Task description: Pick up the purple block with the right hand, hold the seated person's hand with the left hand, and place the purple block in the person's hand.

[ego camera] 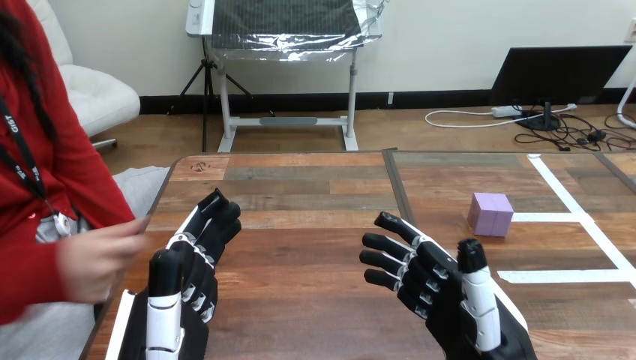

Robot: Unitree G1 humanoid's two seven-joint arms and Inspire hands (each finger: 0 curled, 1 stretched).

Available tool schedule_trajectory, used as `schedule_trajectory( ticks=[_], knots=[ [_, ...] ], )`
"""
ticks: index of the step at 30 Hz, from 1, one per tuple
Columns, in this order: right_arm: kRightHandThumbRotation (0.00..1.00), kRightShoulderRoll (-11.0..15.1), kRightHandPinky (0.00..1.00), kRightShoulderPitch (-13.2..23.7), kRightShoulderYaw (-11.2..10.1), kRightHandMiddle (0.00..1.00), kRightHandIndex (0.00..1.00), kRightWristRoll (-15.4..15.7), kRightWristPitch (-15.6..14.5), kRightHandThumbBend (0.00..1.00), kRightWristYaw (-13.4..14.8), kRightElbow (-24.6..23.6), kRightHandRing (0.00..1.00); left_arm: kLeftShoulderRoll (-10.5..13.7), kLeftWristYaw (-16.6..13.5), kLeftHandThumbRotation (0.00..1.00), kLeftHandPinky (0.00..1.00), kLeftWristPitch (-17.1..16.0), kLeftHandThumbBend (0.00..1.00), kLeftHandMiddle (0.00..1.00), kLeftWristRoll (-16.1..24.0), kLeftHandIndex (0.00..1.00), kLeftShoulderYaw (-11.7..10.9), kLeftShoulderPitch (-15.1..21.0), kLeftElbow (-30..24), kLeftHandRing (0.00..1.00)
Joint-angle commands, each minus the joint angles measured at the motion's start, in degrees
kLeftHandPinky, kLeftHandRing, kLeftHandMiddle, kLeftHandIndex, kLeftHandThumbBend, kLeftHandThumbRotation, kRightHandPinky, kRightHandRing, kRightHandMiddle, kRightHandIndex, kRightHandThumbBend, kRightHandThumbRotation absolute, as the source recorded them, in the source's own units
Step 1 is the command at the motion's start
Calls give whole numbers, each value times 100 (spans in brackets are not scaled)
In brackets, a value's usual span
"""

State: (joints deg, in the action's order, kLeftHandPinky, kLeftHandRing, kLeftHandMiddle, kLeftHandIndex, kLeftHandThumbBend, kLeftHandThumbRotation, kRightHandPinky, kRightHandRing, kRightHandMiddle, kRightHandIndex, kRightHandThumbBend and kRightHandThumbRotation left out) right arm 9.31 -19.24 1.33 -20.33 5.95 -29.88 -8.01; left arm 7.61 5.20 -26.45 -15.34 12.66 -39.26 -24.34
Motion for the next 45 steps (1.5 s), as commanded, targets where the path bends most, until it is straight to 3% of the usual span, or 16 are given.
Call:
schedule_trajectory(
  ticks=[1, 6, 15, 25, 32, 45],
  knots=[
    [100, 65, 83, 717, -99, 87, 90, 27, -4, 85, 19, 91, 87, -280, 42, 100, 100, -114, 58, 88, -34, 88, -24, 359, -22, 91],
    [100, 115, 82, 1102, -172, 87, 90, 90, 49, 86, 14, 386, 87, -271, 55, 100, 100, -91, 58, 87, -62, 87, -28, 392, -16, 90],
    [100, 291, 87, 2086, -365, 90, 94, 372, 549, 84, -61, 1402, 91, -247, 99, 100, 100, -117, 58, 86, -91, 86, -41, 455, 10, 89],
    [100, 472, 93, 3285, -564, 91, 95, 576, 777, 87, 134, 2566, 91, -241, 121, 100, 99, -129, 58, 85, -91, 85, -41, 493, 26, 88],
    [100, 614, 94, 3978, -565, 91, 94, 801, 958, 89, 289, 3288, 91, -243, 138, 100, 98, -92, 59, 84, -140, 84, -12, 480, 8, 87],
    [100, 993, 90, 5338, -421, 92, 95, 1512, 1691, 85, 699, 5082, 91, -267, 147, 100, 96, -139, 59, 82, -114, 83, 15, 459, 5, 84]
  ],
)
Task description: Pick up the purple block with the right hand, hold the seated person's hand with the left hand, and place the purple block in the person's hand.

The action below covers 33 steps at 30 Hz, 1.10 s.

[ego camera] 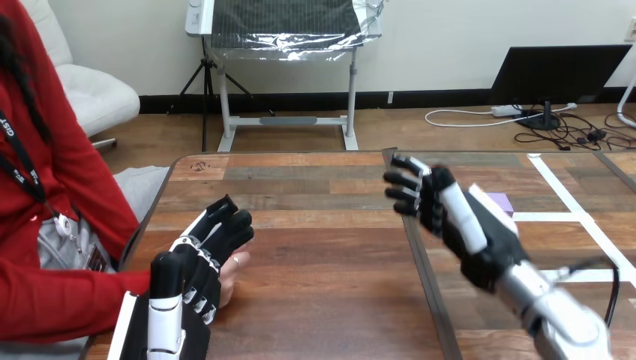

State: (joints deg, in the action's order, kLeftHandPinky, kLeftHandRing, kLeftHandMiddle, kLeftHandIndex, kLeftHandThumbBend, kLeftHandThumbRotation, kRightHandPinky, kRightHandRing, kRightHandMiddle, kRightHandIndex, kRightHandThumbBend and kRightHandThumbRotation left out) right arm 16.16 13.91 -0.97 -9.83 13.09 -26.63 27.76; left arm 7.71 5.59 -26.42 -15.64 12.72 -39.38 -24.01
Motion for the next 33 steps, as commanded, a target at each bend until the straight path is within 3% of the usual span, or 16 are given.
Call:
schedule_trajectory(
  ticks=[1, 15, 25, 31, 33],
  knots=[
    [100, 336, 90, 2111, -171, 92, 95, 525, 1008, 84, 423, 1623, 91, -275, 110, 100, 95, -143, 59, 82, -84, 82, 10, 467, -30, 84],
    [100, 705, 88, 3319, 156, 93, 94, 1465, 1327, 81, 1245, 3156, 91, -246, 141, 100, 94, -150, 58, 82, -85, 82, -2, 439, -20, 84],
    [100, 810, 88, 3867, 298, 92, 92, 1977, 1224, 68, 1780, 3728, 92, -242, 160, 100, 92, -168, 57, 82, -65, 82, -20, 445, 3, 83],
    [100, 887, 88, 4105, 432, 92, 92, 2299, 1189, 66, 2032, 3967, 91, -245, 173, 100, 91, -156, 56, 82, -89, 81, -17, 452, -13, 83],
    [100, 909, 87, 4171, 485, 91, 91, 2419, 1162, 70, 2135, 4032, 91, -251, 167, 100, 91, -154, 56, 82, -89, 81, -18, 452, -16, 83]
  ],
)
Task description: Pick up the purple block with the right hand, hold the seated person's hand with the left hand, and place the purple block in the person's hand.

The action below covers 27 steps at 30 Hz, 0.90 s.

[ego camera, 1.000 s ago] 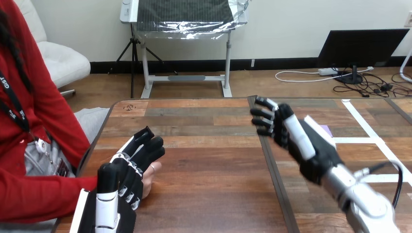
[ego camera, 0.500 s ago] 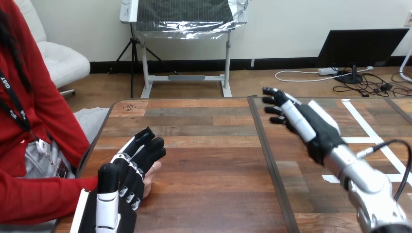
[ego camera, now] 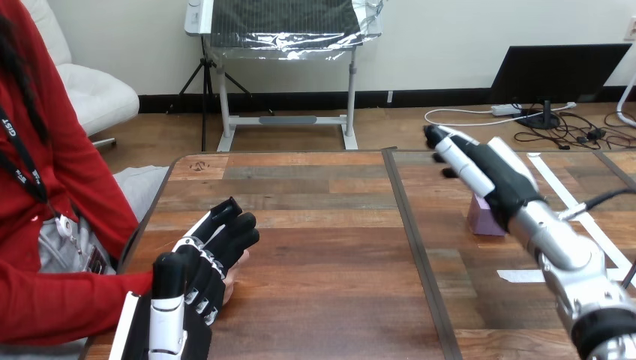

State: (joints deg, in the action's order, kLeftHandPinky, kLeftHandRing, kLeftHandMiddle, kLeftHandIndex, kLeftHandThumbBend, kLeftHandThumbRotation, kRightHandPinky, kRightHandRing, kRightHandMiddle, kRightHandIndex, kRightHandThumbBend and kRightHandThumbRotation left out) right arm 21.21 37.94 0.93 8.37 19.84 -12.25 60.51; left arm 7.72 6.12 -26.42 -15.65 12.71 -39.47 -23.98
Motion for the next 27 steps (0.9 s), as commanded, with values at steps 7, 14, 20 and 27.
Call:
schedule_trajectory(
  ticks=[7, 14, 20, 27],
  knots=[
    [100, 501, 87, 2050, 446, 92, 91, 911, 253, 79, 781, 987, 91, -228, 134, 100, 91, -149, 56, 81, -117, 81, -36, 463, -24, 83],
    [100, 572, 86, 2244, 551, 92, 91, 1165, 27, 80, 861, 1159, 91, -242, 99, 100, 90, -154, 57, 81, -67, 80, -52, 463, -28, 83],
    [100, 651, 83, 2358, 771, 93, 91, 1493, -139, 75, 946, 1280, 90, -232, 83, 100, 89, -139, 57, 81, -29, 80, -61, 465, -52, 82],
    [100, 702, 82, 2429, 992, 92, 91, 1844, -345, 73, 1058, 1400, 90, -222, 101, 100, 87, -142, 56, 81, -46, 80, -62, 473, -55, 82]
  ],
)
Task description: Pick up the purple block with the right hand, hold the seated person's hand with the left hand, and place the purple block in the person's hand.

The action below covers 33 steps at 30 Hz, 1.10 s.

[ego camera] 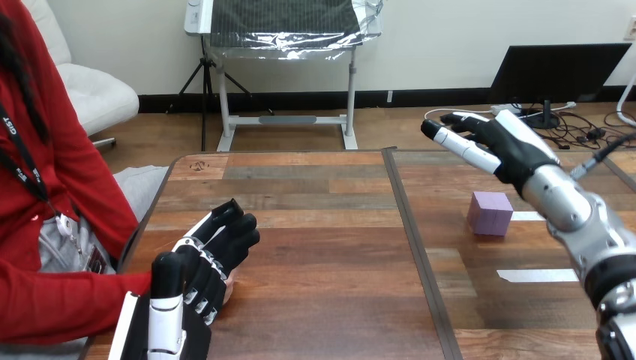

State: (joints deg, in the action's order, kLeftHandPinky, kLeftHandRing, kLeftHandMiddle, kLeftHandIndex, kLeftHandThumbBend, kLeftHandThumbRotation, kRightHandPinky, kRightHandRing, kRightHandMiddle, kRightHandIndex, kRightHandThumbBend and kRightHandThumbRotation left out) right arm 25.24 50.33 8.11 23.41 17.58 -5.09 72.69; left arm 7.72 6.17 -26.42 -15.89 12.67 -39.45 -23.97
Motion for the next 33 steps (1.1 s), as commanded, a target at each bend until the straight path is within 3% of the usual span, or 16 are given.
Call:
schedule_trajectory(
  ticks=[1, 15, 21, 33],
  knots=[
    [100, 304, 81, 1207, 317, 92, 90, 398, -194, 73, 337, 199, 89, -232, 84, 100, 86, -144, 56, 81, -7, 80, -56, 474, -56, 82],
    [100, 356, 78, 1216, 909, 91, 91, 1185, -509, 73, 521, 373, 89, -211, 132, 100, 85, -109, 56, 80, -65, 80, -66, 472, -63, 81],
    [100, 332, 80, 1152, 1069, 92, 92, 1355, -610, 65, 536, 430, 90, -203, 175, 100, 86, -98, 56, 80, -89, 80, -82, 474, -65, 82],
    [100, 254, 85, 1021, 1286, 94, 93, 1490, -825, 68, 433, 466, 93, -220, 140, 100, 86, -79, 54, 79, -43, 79, -92, 480, -90, 80]
  ],
)
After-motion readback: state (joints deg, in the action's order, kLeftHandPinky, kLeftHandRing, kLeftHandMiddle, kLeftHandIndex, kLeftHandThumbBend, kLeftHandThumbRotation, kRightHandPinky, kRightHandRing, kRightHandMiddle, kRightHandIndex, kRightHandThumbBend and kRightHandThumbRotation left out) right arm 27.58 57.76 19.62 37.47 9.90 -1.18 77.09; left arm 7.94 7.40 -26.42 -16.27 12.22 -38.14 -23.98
